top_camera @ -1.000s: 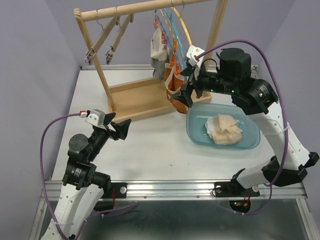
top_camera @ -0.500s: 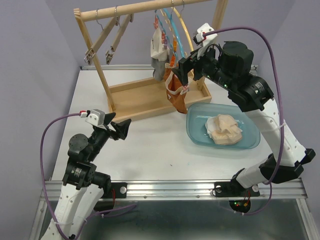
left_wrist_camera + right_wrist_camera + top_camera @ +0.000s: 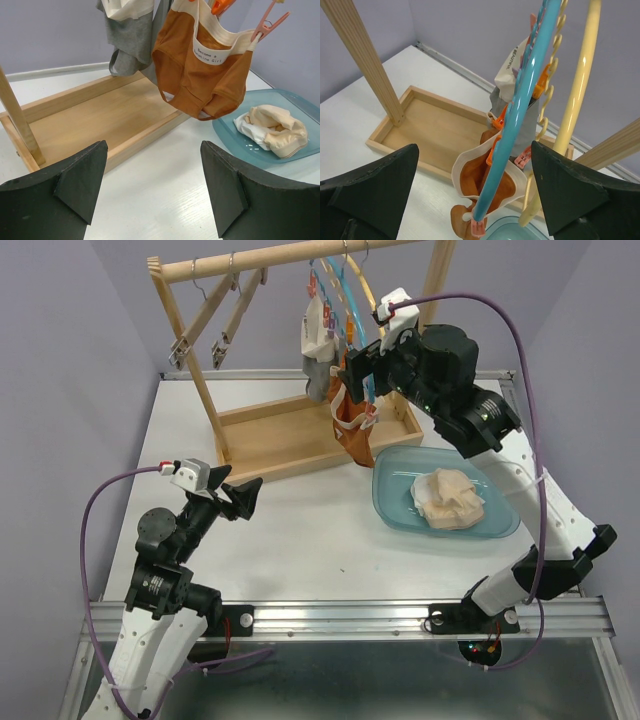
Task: Remove the underwear clipped to the hanger
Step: Pick up the hanger from the clothesline.
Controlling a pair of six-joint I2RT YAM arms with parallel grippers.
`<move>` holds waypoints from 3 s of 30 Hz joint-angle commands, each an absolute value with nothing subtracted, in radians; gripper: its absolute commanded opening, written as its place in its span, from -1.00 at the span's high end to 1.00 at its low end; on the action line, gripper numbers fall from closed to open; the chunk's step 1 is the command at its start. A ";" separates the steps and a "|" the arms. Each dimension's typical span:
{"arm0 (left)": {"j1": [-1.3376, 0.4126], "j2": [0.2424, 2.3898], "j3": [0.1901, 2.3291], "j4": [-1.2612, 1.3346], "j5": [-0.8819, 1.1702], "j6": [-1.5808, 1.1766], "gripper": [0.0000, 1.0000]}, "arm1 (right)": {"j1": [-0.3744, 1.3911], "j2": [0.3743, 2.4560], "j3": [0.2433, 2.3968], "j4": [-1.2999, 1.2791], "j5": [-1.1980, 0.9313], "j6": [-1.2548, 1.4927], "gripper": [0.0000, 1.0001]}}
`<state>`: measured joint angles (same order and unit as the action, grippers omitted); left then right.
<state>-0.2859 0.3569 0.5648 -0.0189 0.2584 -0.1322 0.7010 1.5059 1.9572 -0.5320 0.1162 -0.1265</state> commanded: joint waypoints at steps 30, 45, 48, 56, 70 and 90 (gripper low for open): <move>-0.279 0.353 0.557 0.032 0.287 -0.135 -0.73 | 0.687 1.604 1.948 -0.397 0.247 -0.144 -0.18; -0.281 0.348 0.557 0.035 0.293 -0.135 -0.73 | 0.660 1.657 2.031 -0.388 0.236 -0.107 0.75; -0.281 0.348 0.557 0.035 0.293 -0.137 -0.73 | 0.658 1.651 2.036 -0.387 0.216 -0.115 0.99; -0.281 0.350 0.557 0.035 0.296 -0.135 -0.73 | 0.660 1.611 2.045 -0.377 0.155 -0.114 0.99; -0.279 0.351 0.557 0.037 0.298 -0.135 -0.73 | 0.657 1.574 2.095 -0.371 0.106 -0.084 0.99; -0.279 0.353 0.554 0.041 0.299 -0.133 -0.73 | 0.655 1.407 1.911 -0.371 0.055 -0.094 0.99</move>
